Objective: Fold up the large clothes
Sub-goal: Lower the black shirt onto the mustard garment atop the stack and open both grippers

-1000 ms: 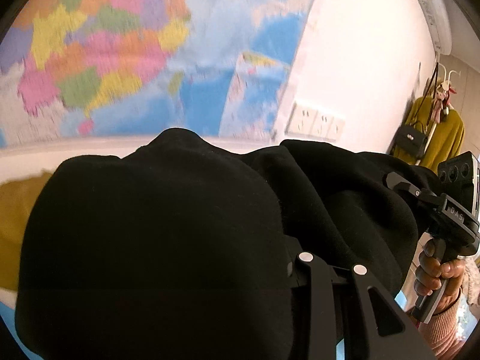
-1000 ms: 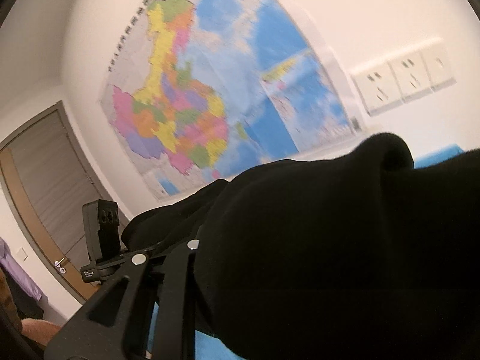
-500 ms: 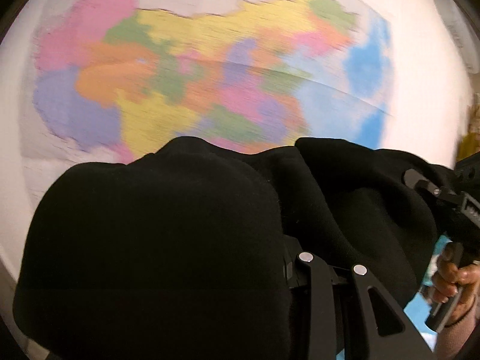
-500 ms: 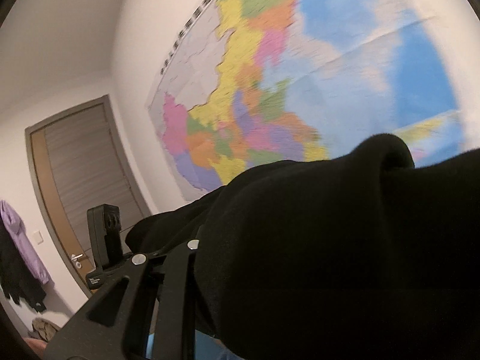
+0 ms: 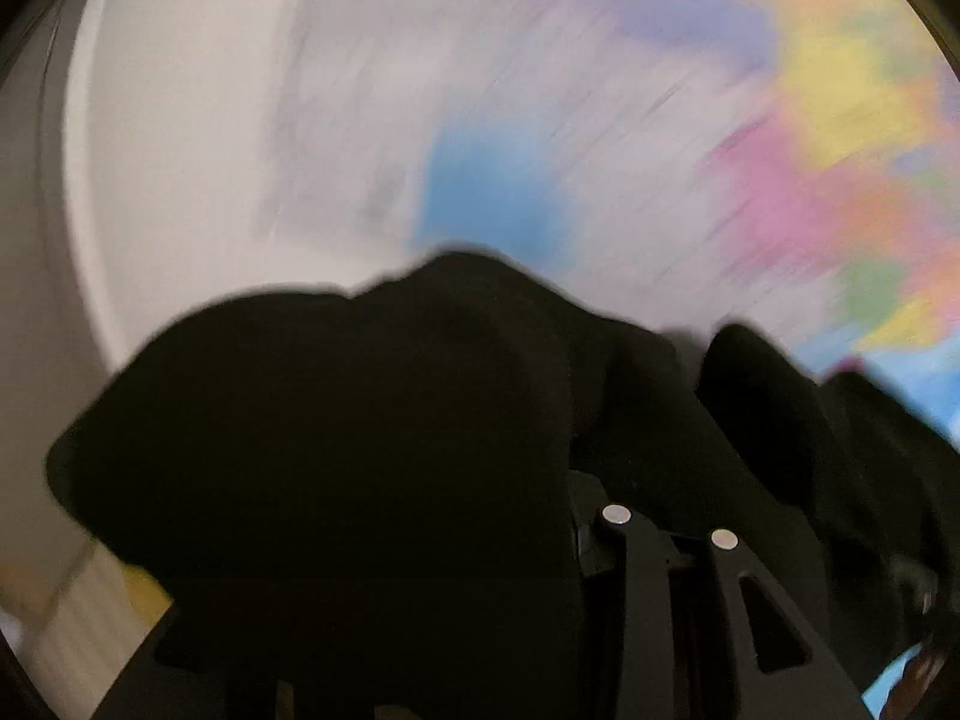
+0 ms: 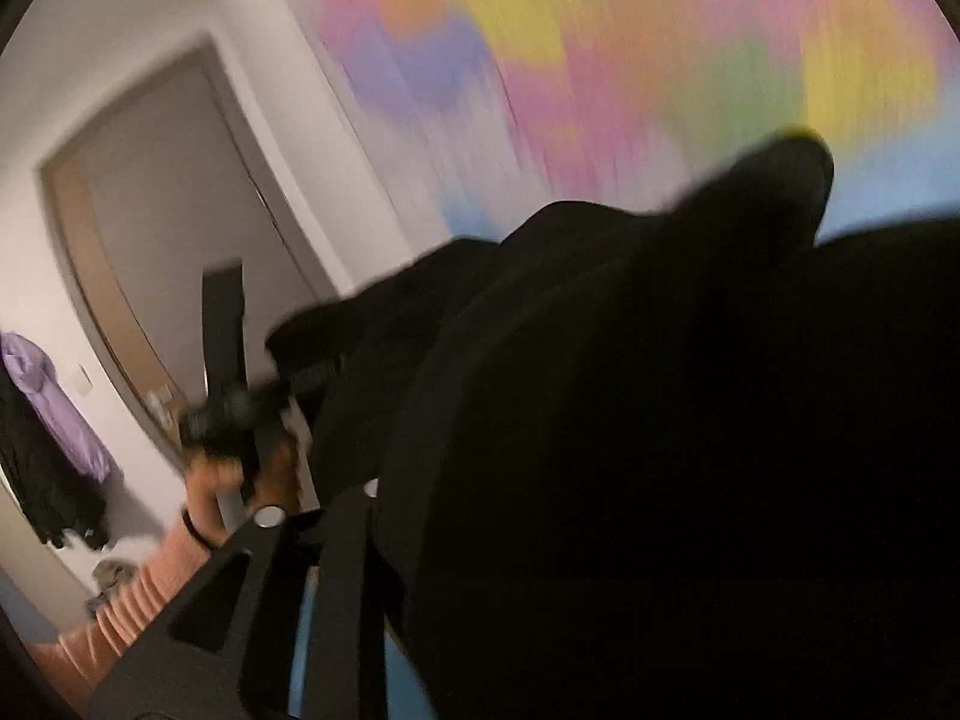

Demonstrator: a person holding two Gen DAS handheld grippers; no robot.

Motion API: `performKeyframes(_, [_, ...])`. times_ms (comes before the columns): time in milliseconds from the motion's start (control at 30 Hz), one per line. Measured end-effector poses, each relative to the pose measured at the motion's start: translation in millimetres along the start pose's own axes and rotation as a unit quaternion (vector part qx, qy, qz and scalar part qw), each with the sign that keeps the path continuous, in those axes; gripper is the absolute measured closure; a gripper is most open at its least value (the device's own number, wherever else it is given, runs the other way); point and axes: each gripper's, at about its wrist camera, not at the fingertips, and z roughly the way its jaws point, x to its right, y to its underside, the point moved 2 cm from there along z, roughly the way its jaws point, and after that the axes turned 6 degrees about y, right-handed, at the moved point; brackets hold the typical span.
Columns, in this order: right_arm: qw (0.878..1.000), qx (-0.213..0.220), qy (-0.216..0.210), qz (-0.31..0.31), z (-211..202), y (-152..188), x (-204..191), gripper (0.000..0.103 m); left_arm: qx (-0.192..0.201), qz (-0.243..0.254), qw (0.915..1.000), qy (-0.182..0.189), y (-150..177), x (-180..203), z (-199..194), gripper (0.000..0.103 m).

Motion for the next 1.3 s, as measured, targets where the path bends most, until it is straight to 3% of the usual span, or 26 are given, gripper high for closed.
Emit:
performKeyframes(100, [1.0,0.002,-0.018,0.008,-14.9,14.2,10.5,0.058,0.006,-0.048,0.9982,0.036,15.4,-26.8,3.2,0.056])
performKeyframes(167, [1.0,0.013,-0.015,0.009,-40.2,16.0,15.5,0.038,0.009,-0.048,0.9977,0.048,12.1,-29.8,-4.0,0.054])
performKeyframes(367, [0.997,0.063,0.035,0.036,-117.6,14.4,45.4,0.038,-0.01,-0.048,0.9972,0.057,-13.9,-33.8,-13.3,0.054])
performKeyframes(433, [0.996,0.071,0.04,0.027,-124.5,8.8,47.6,0.038,-0.008,-0.05,0.9969,0.06,-22.3,-31.2,-14.4,0.055])
performKeyframes(500, [0.998,0.044,0.045,0.023,-112.1,5.6,47.3,0.052,-0.004,-0.049,0.9975,0.051,-25.0,-24.1,-11.7,0.054])
performKeyframes(533, [0.999,0.029,0.044,0.009,-103.7,9.9,43.7,0.077,-0.006,-0.047,0.9979,0.043,-22.3,-21.9,-10.0,0.053])
performKeyframes(567, [0.998,0.013,0.061,-0.007,-94.8,15.6,41.6,0.087,-0.015,-0.04,0.9988,0.026,-20.6,-21.4,-5.4,0.05])
performKeyframes(600, [0.998,0.002,0.067,-0.008,-93.3,25.1,36.6,0.088,-0.02,-0.031,0.9993,0.005,-17.8,-20.4,-3.8,0.048])
performKeyframes(700, [0.998,-0.015,0.051,0.04,-95.6,46.7,48.5,0.09,-0.019,-0.027,0.9995,0.002,-14.3,-22.0,-17.6,0.042])
performKeyframes(767, [0.997,-0.016,0.035,0.073,-103.6,53.8,58.7,0.09,-0.026,-0.052,0.9983,-0.009,-16.1,-28.2,-27.8,0.025])
performKeyframes(867, [0.997,-0.015,0.061,0.054,-125.4,59.1,51.9,0.082,-0.031,-0.071,0.9969,-0.016,-17.9,-29.7,-50.5,0.025])
performKeyframes(933, [0.994,0.016,0.102,0.031,-144.6,52.5,44.7,0.078,-0.003,-0.049,0.9976,-0.049,-16.8,-22.5,-73.1,0.025])
performKeyframes(1000, [0.989,0.057,0.134,0.002,-159.5,38.1,32.6,0.065,0.027,-0.03,0.9965,-0.074,-15.3,-11.4,-92.7,0.024])
performKeyframes(1067, [0.99,0.066,0.121,-0.029,-158.0,24.5,17.5,0.052,0.064,0.005,0.9941,-0.087,-18.5,3.6,-106.3,0.023])
performKeyframes(1133, [0.989,0.056,0.118,-0.063,-135.5,7.6,0.1,0.046,0.094,0.064,0.9894,-0.091,-22.5,31.6,-116.8,0.021])
performKeyframes(1167, [0.99,0.048,0.113,-0.071,-120.2,-0.9,-4.5,0.046,0.103,0.085,0.9874,-0.085,-24.6,43.6,-117.9,0.021])
performKeyframes(1200, [0.991,0.037,0.105,-0.072,-104.4,-10.1,-5.9,0.046,0.098,0.108,0.9878,-0.054,-27.2,58.2,-113.9,0.02])
performKeyframes(1267, [0.989,0.028,0.123,-0.077,-74.7,-26.2,-4.6,0.051,0.067,0.128,0.9895,-0.015,-32.5,76.2,-96.3,0.02])
performKeyframes(1300, [0.989,0.019,0.122,-0.076,-65.4,-29.4,-1.6,0.051,0.046,0.136,0.9896,-0.015,-34.4,83.4,-81.3,0.02])
